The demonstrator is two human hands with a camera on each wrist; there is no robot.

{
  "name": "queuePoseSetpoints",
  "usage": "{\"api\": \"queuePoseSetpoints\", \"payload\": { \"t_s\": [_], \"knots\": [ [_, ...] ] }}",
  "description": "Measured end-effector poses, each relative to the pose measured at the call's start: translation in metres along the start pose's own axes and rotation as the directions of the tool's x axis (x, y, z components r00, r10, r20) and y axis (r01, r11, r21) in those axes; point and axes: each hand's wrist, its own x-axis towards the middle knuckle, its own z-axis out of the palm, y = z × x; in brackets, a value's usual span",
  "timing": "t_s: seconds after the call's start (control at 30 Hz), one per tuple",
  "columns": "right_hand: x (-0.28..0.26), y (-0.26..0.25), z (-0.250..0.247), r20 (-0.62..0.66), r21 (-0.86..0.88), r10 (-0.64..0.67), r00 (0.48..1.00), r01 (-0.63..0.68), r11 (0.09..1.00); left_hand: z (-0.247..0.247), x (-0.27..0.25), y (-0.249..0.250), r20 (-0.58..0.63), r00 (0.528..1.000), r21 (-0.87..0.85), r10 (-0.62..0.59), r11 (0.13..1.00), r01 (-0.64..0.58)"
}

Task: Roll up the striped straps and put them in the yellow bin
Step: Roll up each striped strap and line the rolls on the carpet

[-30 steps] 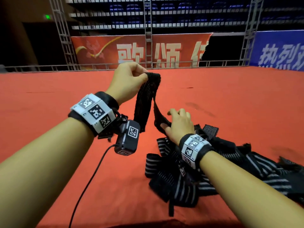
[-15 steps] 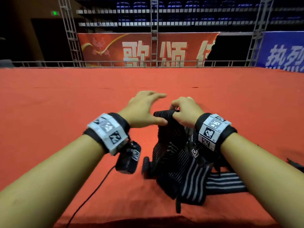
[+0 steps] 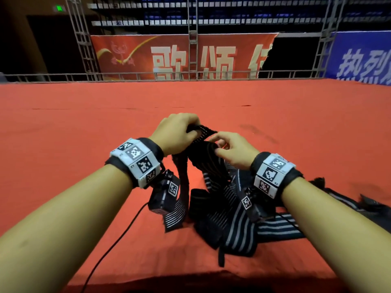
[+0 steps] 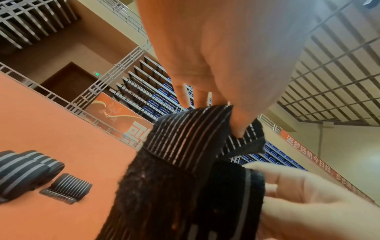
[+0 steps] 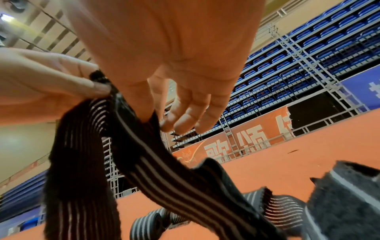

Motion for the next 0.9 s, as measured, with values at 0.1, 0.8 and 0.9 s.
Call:
{"api": "queuePoseSetpoints", "payload": {
  "t_s": [0.1, 0.8, 0.9],
  "knots": [
    [-0.001, 0.006, 0.003, -0.090, -0.115, -0.011, 0.996, 0.001, 0.993, -0.005, -0.002, -0.005, -0.017, 1.000, -0.046, -0.012, 0.999, 0.011],
    [-0.016, -0.030, 0.002, -0.260, 0.185, -0.066, 0.963, 0.117, 0.976, -0.018, -0.018, 0.003, -0.120, 0.971, -0.703, -0.204, 0.708, 0.062],
    [-0.005, -0.060, 0.001, -0.370, 0.254, -0.175, 0.912, 0.281, 0.926, -0.028, -0.023, 0.010, -0.112, 0.978, -0.767, -0.177, 0.641, 0.028]
  ]
}}
